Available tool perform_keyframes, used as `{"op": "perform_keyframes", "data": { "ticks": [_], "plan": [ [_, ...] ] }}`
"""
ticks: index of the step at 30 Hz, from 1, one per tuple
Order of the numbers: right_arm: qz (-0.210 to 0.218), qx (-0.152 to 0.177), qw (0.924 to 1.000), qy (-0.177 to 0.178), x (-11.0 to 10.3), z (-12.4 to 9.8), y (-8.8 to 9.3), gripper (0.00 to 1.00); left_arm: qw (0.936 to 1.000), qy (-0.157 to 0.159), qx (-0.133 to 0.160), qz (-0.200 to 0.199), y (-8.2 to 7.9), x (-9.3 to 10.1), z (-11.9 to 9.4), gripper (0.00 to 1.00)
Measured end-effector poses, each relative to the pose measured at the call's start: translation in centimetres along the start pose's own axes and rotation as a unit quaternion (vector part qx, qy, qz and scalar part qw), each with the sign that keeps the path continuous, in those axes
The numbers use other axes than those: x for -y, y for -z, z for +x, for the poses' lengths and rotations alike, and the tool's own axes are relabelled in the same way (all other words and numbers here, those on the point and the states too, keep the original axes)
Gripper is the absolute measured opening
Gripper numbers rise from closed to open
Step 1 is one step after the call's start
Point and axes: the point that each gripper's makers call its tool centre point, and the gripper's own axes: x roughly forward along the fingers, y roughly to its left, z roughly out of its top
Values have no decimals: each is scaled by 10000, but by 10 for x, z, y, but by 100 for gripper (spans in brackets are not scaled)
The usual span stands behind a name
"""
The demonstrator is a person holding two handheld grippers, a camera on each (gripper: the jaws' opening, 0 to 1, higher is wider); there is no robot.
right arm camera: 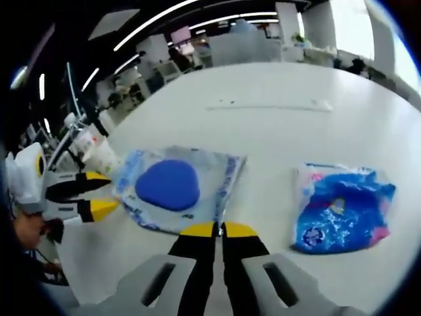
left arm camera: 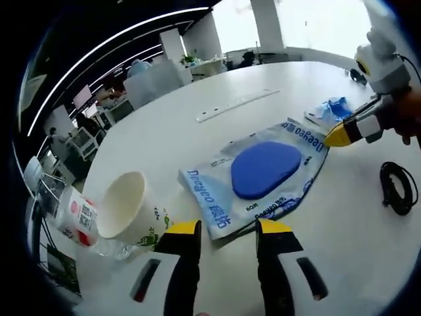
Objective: Arrange the tabletop items into an orderly group along one side of the table until the central work area is clear of visible clutter.
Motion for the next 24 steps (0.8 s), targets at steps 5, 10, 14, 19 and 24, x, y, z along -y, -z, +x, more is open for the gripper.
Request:
{"op": "perform_keyframes", "data": {
  "ticks": [5,10,14,19,24],
  "plan": [
    [69,-10,10000,-24,-2,2,2,1,10000,-39,-26,-29,4,-4,-5,32],
    [70,-22,10000,-34,-4,5,3,1,10000,-54,-40,-63,6,-6,-7,31],
    [68,-4,10000,-35,-6,4,3,1,9999,-59,-39,-86,7,-6,-8,31],
    [29,2,10000,-49,-7,6,2,0,9999,-50,-44,-84,8,-4,-10,31],
    [-9,17,10000,-55,-7,7,1,0,9999,-48,-54,-137,9,-3,-11,31]
  ]
}}
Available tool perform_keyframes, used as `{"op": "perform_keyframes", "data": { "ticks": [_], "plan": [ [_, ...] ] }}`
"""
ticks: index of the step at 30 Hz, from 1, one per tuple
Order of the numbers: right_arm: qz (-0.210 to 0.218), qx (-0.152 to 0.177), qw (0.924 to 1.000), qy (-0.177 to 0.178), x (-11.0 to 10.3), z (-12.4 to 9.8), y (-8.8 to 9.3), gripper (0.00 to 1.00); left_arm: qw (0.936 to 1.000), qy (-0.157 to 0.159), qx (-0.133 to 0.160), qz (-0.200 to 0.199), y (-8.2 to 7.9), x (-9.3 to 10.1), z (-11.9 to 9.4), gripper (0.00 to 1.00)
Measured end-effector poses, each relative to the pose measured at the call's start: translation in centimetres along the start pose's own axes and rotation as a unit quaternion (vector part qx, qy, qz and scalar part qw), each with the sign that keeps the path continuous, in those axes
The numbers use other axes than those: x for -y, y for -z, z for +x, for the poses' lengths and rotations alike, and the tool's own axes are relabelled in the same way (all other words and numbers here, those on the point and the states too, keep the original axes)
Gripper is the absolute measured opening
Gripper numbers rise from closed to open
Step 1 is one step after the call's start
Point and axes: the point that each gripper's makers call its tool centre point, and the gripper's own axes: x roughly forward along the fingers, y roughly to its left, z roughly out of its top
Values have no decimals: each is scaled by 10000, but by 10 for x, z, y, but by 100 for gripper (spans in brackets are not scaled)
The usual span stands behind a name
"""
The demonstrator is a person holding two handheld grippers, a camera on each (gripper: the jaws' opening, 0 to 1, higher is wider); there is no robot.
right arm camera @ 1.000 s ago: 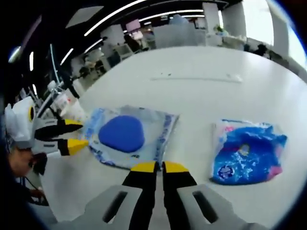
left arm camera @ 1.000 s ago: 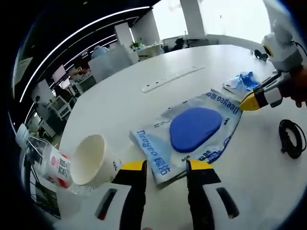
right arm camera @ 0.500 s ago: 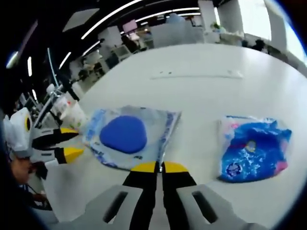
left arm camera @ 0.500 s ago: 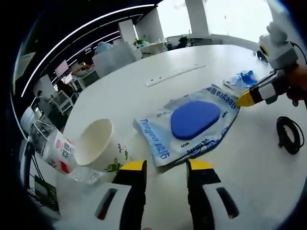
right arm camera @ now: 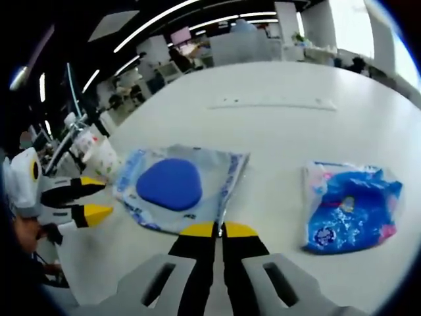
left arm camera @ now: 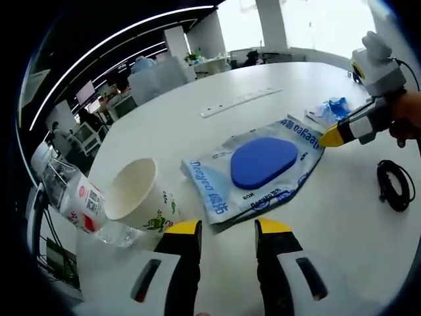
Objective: Arrange the tabletop items into an orderly group along one side of the table until the central work area is clear of visible clutter.
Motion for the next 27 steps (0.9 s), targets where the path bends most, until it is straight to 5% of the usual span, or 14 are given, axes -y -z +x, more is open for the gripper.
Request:
{"op": "perform_keyframes", "data": {
  "ticks": [17,27],
  "plan": [
    [-389,398,9984,70,7,-20,-19,7,9999,64,116,10,-10,11,-11,32],
    [-955,699,9929,-152,-3,-47,-39,27,9992,133,389,-30,-34,18,-21,38]
  ]
}}
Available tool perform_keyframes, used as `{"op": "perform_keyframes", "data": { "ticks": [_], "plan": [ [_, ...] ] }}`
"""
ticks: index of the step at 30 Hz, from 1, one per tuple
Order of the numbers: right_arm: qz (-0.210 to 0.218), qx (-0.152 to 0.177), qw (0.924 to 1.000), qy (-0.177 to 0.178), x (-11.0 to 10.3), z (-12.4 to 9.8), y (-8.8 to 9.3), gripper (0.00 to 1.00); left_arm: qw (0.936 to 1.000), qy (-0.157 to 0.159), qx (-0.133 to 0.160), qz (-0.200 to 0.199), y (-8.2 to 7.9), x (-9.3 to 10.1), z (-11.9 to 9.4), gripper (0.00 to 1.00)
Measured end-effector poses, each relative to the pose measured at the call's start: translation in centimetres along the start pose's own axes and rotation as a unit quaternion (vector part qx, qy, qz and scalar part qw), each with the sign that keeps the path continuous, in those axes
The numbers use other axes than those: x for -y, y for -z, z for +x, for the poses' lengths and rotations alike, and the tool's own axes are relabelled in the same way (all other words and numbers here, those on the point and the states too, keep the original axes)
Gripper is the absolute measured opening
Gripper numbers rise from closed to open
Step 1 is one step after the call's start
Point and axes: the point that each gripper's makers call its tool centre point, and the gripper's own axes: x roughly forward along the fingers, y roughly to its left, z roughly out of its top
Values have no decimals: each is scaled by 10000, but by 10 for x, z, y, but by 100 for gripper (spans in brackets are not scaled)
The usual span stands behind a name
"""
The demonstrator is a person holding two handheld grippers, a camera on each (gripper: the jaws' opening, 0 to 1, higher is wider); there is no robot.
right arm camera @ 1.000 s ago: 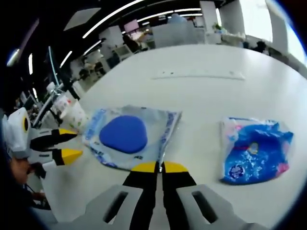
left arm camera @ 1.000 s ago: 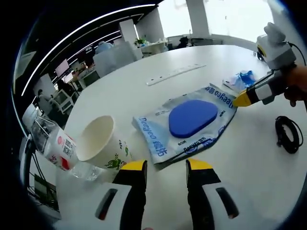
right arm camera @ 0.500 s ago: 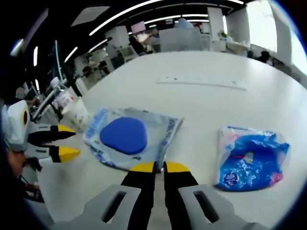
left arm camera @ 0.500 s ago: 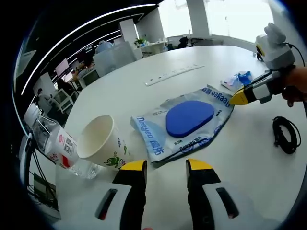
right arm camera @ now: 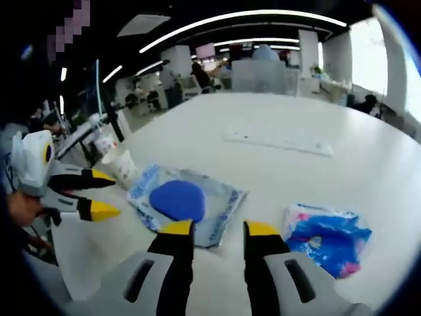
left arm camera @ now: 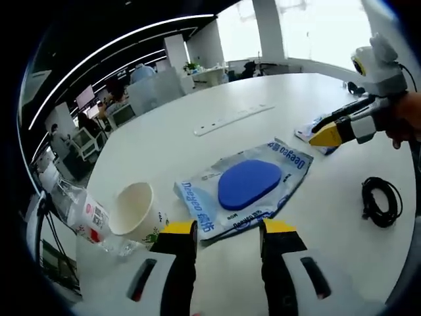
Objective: Arrange the tabletop items into an orderly group along one side of the table until the central work area is clear of visible clutter.
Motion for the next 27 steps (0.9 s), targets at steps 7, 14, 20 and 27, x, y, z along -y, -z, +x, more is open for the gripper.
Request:
{"op": "perform_keyframes", "data": {
  "ticks": [7,14,20,27],
  "plan": [
    [-376,130,9991,-127,-7,-12,-14,34,9999,21,134,-7,-14,3,-9,49],
    [-552,249,9980,-185,-12,-26,-32,38,9995,161,214,-175,-26,7,-16,61],
    [-703,411,9966,-119,-15,-40,-45,44,9990,170,239,-323,-31,6,-24,67],
    [-798,516,9954,-126,-21,-53,-51,56,9990,260,270,-258,-40,6,-34,74]
  ]
}}
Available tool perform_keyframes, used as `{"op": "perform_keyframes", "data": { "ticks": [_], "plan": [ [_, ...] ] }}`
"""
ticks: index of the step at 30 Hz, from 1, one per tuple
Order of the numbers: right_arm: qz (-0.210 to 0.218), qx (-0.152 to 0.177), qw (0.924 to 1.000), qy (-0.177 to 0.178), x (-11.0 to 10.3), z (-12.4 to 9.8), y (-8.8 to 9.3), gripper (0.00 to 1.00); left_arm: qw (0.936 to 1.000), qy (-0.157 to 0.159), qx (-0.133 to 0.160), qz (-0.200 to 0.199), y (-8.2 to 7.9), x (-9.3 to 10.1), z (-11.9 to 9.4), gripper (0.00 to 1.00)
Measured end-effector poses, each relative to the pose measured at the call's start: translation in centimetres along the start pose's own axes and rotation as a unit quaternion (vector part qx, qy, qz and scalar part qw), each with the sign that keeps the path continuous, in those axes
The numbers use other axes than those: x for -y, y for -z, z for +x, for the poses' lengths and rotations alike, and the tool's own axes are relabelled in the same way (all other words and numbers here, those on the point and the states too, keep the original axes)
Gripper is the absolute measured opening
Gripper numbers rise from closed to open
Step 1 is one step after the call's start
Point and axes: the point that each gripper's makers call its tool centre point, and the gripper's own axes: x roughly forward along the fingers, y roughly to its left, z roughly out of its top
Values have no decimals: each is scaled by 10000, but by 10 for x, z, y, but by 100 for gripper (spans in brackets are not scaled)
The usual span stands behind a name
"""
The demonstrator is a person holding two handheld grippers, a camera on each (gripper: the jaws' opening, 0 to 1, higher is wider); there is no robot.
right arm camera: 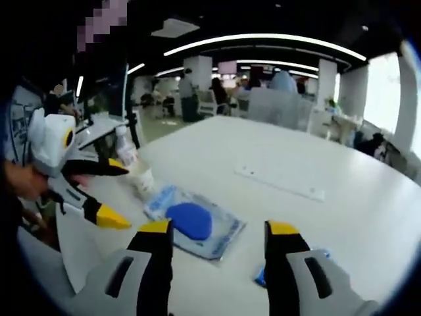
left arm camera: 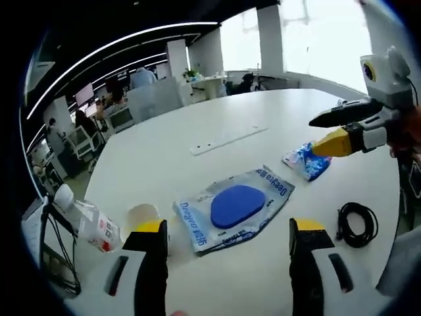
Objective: Arrange the tabletop items into an orderly group along one side of the table until the central work area is clear of visible clutter.
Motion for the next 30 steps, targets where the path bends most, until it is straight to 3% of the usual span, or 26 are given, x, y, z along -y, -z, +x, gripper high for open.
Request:
{"op": "perform_keyframes", "data": {
  "ticks": [9,13,23,30],
  "plan": [
    [-34,149,9998,146,2,-18,-5,69,9996,59,280,32,-22,5,-14,79],
    [33,136,9998,132,-1,-23,-4,78,9995,91,303,18,-22,9,-17,86],
    [113,276,9993,239,-1,-37,-8,90,9991,139,398,-94,-24,13,-24,98],
    [334,338,9982,365,0,-46,-8,96,9987,293,414,-61,-22,21,-28,99]
  ]
}}
